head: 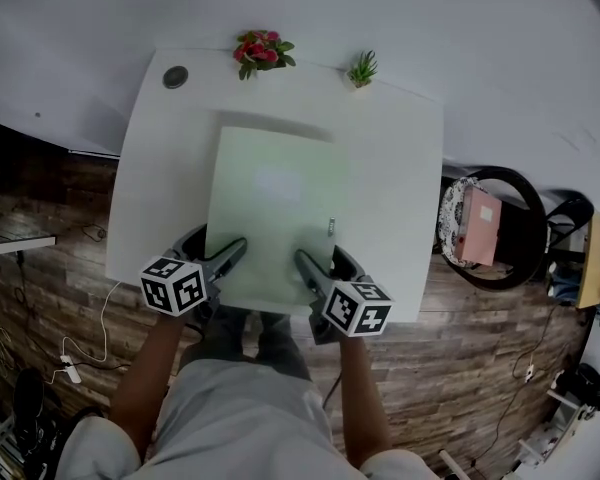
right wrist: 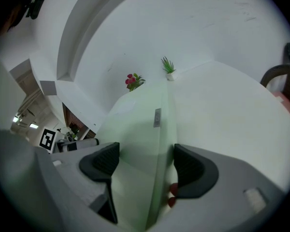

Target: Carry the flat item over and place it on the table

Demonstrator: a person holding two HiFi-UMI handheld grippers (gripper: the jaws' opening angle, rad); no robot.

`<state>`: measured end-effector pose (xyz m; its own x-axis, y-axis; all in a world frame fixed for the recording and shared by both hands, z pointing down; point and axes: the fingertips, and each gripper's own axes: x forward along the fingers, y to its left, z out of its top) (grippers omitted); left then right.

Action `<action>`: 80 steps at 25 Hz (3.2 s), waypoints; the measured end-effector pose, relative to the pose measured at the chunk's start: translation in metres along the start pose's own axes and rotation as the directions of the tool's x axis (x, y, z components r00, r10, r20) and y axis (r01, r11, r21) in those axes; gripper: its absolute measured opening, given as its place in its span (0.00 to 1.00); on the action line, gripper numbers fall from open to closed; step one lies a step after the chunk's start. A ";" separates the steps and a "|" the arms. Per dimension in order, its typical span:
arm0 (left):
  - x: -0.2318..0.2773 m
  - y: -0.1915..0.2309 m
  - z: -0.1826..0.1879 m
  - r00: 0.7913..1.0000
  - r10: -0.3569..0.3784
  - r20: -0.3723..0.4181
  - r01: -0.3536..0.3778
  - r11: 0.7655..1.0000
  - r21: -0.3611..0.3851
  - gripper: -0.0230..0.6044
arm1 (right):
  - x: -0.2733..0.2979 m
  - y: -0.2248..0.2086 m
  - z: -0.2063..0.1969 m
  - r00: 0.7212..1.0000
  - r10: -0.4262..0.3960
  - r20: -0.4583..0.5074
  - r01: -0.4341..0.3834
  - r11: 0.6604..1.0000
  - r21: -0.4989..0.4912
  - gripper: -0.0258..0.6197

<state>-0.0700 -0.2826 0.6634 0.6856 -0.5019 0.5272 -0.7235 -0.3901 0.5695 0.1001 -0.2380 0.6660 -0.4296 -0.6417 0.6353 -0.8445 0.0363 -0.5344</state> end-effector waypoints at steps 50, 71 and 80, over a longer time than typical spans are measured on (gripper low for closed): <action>-0.028 0.002 0.033 0.996 0.038 0.084 -0.051 0.988 0.146 0.47 | -0.024 0.005 0.032 0.992 -0.026 0.125 0.039 0.994 -0.104 0.58; -0.095 -0.051 0.106 0.942 0.031 0.335 -0.135 0.948 0.289 0.09 | -0.103 0.039 0.090 0.919 -0.048 0.390 0.137 0.970 -0.202 0.05; -0.121 -0.084 0.153 0.894 -0.036 0.447 -0.141 0.924 0.356 0.05 | -0.134 0.055 0.114 0.883 -0.015 0.468 0.140 0.963 -0.232 0.05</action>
<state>-0.1046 -0.3070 0.4548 0.6029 -0.7799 0.1684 -0.7936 -0.5644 0.2272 0.1476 -0.2373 0.4875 -0.2169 -0.9263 0.3082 -0.9472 0.1233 -0.2960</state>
